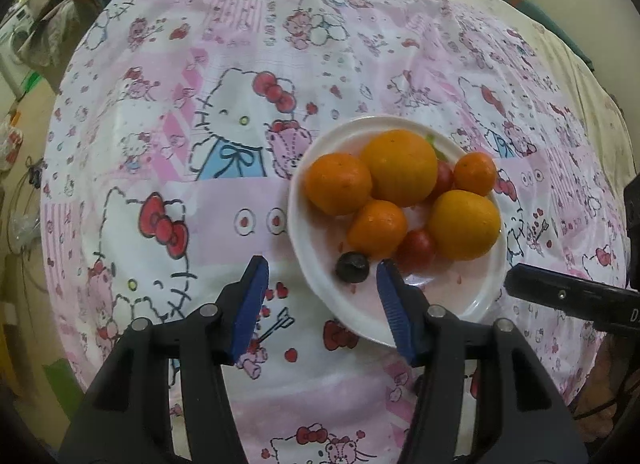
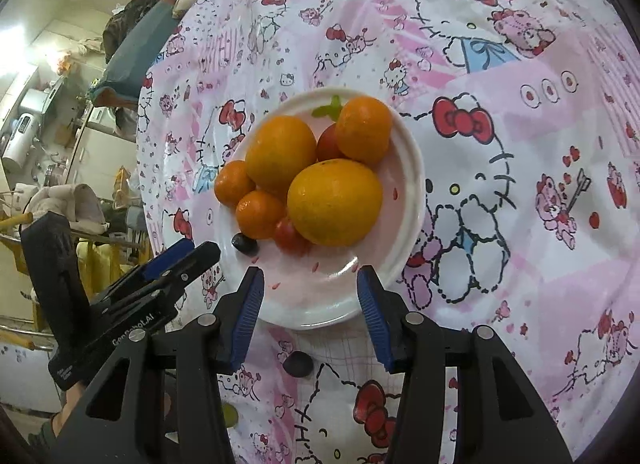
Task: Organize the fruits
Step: 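Release the tomato and dark grape onto the plate, opening both tools, then grasp the second dark grape with the right tool while the left tool grasps the green grape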
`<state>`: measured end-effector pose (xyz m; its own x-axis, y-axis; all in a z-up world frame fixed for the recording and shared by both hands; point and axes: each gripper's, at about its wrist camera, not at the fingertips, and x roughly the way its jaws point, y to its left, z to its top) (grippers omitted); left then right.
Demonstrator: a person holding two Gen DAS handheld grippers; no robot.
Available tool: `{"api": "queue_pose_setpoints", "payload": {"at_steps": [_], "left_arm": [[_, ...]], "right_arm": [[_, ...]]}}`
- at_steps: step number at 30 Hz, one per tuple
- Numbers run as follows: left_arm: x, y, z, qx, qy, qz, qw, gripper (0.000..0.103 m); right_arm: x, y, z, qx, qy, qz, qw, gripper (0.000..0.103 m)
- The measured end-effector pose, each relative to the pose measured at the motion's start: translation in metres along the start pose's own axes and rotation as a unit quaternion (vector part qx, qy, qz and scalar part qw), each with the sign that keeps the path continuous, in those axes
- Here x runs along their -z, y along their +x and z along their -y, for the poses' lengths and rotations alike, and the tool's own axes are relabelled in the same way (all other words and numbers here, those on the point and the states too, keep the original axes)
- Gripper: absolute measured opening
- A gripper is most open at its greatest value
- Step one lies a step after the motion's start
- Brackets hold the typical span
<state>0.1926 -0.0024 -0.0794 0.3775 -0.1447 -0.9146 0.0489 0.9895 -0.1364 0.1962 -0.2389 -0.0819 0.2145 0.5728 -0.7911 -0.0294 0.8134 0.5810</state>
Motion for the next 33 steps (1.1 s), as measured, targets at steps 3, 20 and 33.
{"api": "queue_pose_setpoints", "payload": {"at_steps": [3,20,33], "left_arm": [[0.002,-0.005,-0.003,0.001,-0.007,0.004,1.0,0.052],[0.034,-0.059,-0.004,-0.02,0.006,0.021,0.9996,0.061],[0.082,-0.082,-0.031,-0.016,-0.056,0.002,0.9983,0.071]], "right_arm": [[0.001,-0.003,0.0,0.002,0.0,0.003,1.0,0.051],[0.032,-0.012,-0.013,0.009,-0.023,-0.006,1.0,0.051],[0.067,0.036,-0.019,0.023,-0.016,-0.07,0.997,0.051]]}}
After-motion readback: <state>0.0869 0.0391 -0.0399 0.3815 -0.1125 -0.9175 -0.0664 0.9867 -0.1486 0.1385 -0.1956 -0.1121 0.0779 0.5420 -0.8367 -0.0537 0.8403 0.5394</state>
